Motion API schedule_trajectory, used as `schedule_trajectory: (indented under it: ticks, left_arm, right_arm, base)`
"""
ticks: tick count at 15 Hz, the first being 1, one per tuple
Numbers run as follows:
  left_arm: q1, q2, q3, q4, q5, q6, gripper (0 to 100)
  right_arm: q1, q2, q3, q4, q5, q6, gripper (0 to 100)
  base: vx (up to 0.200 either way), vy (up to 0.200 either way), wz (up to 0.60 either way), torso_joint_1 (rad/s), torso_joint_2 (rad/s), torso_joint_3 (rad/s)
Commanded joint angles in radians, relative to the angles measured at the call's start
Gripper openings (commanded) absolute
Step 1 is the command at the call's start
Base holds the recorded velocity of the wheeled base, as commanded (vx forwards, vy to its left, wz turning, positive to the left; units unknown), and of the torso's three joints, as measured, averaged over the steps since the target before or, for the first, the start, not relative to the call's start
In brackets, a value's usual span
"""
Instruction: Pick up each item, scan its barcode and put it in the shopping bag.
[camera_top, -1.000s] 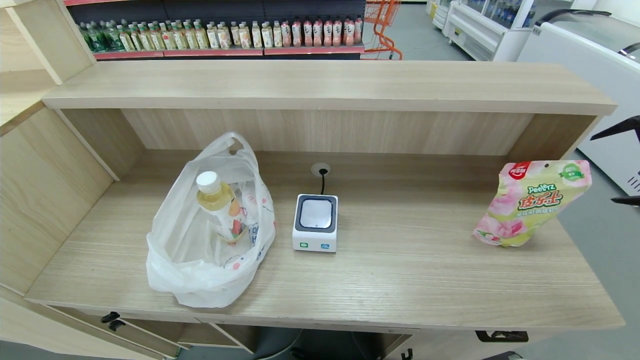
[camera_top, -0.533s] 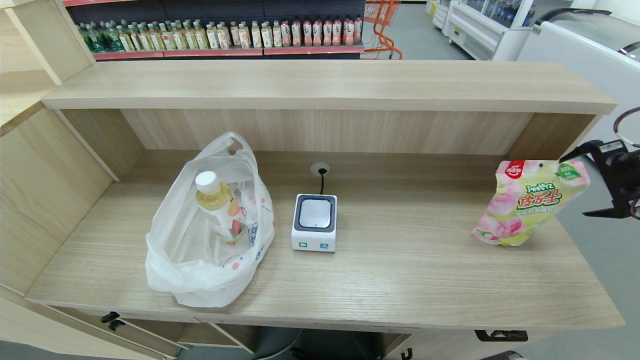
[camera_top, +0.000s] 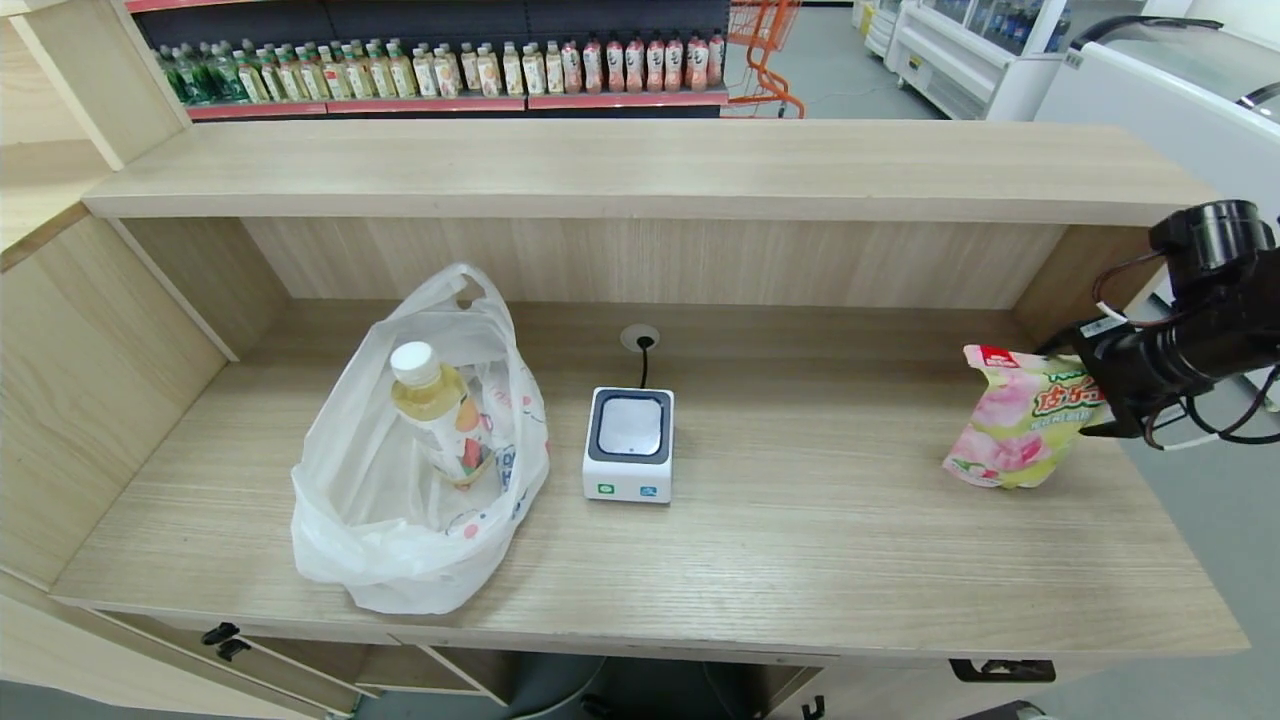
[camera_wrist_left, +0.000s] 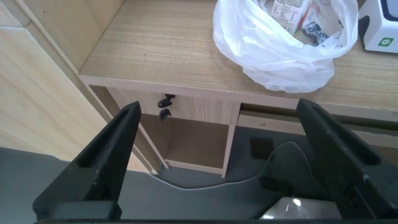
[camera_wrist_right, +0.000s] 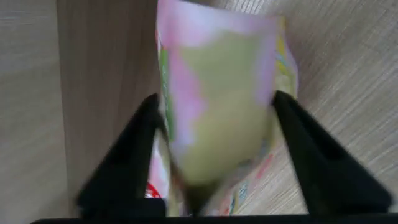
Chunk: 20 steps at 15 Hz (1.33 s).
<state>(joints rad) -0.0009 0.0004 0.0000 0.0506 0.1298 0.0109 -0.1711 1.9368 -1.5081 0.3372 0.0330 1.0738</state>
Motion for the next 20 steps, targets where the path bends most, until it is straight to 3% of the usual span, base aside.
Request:
schedule_trajectory:
  ticks: [1,6,8,9,11,12,13,14,15,16,17,20]
  left_arm:
    - [-0.001,0.0,0.0,0.0,-0.001,0.0,100]
    - [-0.001,0.0,0.0,0.0,0.001,0.0,100]
    - [0.001,0.0,0.0,0.0,0.001,0.0,100]
    - [-0.001,0.0,0.0,0.0,0.001,0.0,100]
    - [-0.001,0.0,0.0,0.0,0.001,0.0,100]
    - [-0.001,0.0,0.0,0.0,0.001,0.0,100]
    - [-0.001,0.0,0.0,0.0,0.001,0.0,100]
    - [-0.001,0.0,0.0,0.0,0.001,0.0,100]
    - [-0.001,0.0,0.0,0.0,0.001,0.0,100]
    - [-0.001,0.0,0.0,0.0,0.001,0.0,100]
    - [-0.001,0.0,0.0,0.0,0.001,0.0,100]
    - [-0.001,0.0,0.0,0.0,0.001,0.0,100]
  right_arm:
    - [0.018,0.042,0.043,-0.046,-0.008,-0.026,0]
    - [0.025,0.036,0.075,-0.063,-0.036,-0.232,0]
    - [0.027,-0.078,0.074,-0.067,0.051,-0.41,0]
    - [0.025,-0.13,0.074,-0.078,0.157,-0.456,0]
    - [0.008,-0.259,0.078,-0.089,0.505,-0.594,0]
    - [-0.007,-0.272,0.081,-0.089,0.581,-0.632,0]
    - [-0.059,-0.305,0.103,-0.092,0.864,-0.795,0]
    - [-0.087,-0.315,0.131,-0.101,1.055,-0.939,0]
    - [-0.091,-0.318,0.143,-0.104,1.13,-1.006,0]
    - [-0.088,-0.317,0.177,-0.104,1.294,-1.221,0]
    - [-0.059,-0.314,0.181,-0.103,1.345,-1.284,0]
    - [0.027,-0.338,0.184,-0.096,1.412,-1.25,0]
  base:
    - [0.0,0.0,0.0,0.0,0.0,0.0]
    - [0.0,0.0,0.0,0.0,0.0,0.0]
    - [0.0,0.0,0.0,0.0,0.0,0.0]
    - [0.0,0.0,0.0,0.0,0.0,0.0]
    - [0.0,0.0,0.0,0.0,0.0,0.0]
    - [0.0,0.0,0.0,0.0,0.0,0.0]
    - [0.0,0.0,0.0,0.0,0.0,0.0]
    - [0.0,0.0,0.0,0.0,0.0,0.0]
    - [0.0,0.0,0.0,0.0,0.0,0.0]
    - [0.0,0.0,0.0,0.0,0.0,0.0]
    - [0.0,0.0,0.0,0.0,0.0,0.0]
    - [0.0,0.0,0.0,0.0,0.0,0.0]
